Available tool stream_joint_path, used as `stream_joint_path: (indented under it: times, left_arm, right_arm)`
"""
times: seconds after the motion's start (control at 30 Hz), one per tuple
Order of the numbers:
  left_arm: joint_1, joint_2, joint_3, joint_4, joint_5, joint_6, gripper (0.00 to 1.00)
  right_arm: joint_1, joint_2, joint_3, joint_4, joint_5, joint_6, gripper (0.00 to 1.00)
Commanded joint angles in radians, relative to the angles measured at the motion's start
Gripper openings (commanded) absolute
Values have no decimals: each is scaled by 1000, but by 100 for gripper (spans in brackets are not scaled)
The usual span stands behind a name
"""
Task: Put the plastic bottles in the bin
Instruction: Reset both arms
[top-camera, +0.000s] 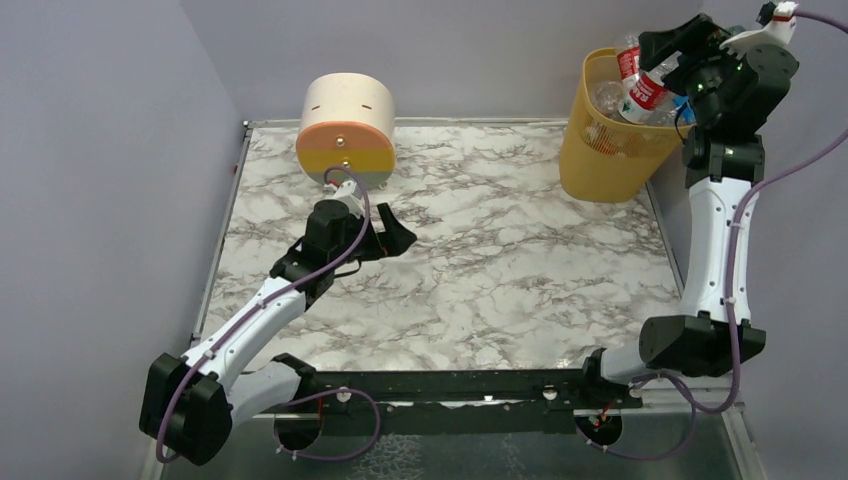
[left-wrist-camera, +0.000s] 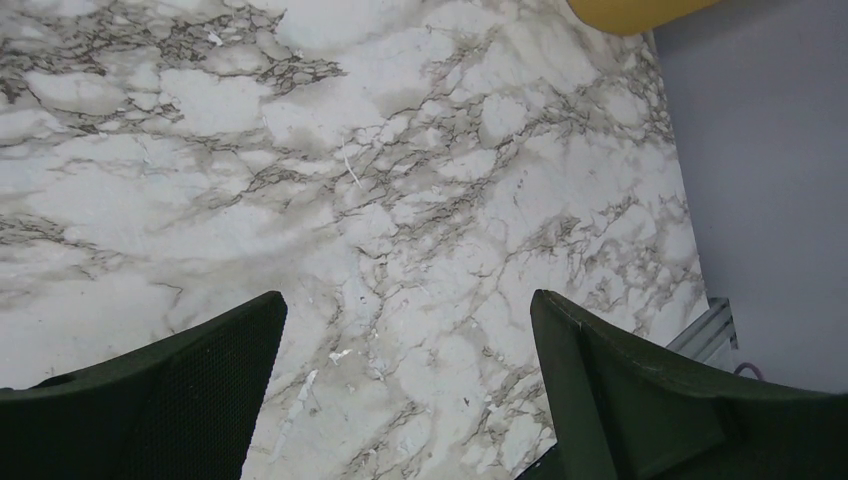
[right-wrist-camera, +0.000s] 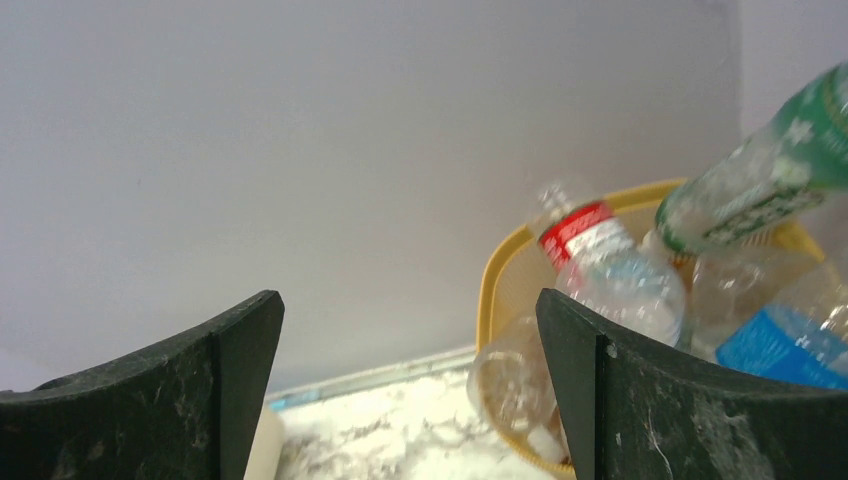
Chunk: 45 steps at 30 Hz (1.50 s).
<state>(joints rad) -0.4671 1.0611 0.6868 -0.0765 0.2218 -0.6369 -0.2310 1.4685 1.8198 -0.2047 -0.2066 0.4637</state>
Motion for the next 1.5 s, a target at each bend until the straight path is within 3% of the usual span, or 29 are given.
stream_joint_path:
  times: [0.0,0.27,0.47,0.6,0.73,0.87,1.0,1.13,1.3,1.47]
  left_arm:
    - [-6,-69,59,-50,-64,47,99]
    - [-5,-104,90,-108,-151,97,99]
    - [-6,-97,52,-53,-195,136,99]
    - [-6,-64,8,22,-236,142,99]
    - [-6,-26,-60,123,-294,161,99]
    - [-6,5,-165,242,-441,214,99]
    - [-4,35,-223,338,-613,279,99]
    - [3,76,-266,465,-695,385,99]
    - [30,125,-299,587,-740,553,99]
    - [111,160,-356,761,-676,676,99]
  right_arm:
    - [-5,-136,-120,-37,-123,-6,99]
    - [2,-273,-402,-31,-274,22,100]
    - [51,-362,-659,16,-251,0,100]
    - [140,-403,-810,66,-139,-6,100]
    - [271,-420,-966,155,69,-28,99]
    - [349,-420,-1145,325,218,-99,100]
    - [355,-408,-1298,461,354,-144,100]
    - [355,-430,-1462,624,505,-191,100]
    - [355,-400,-1566,833,575,-245,99]
    - [355,-236,-1557,1011,606,-251,99]
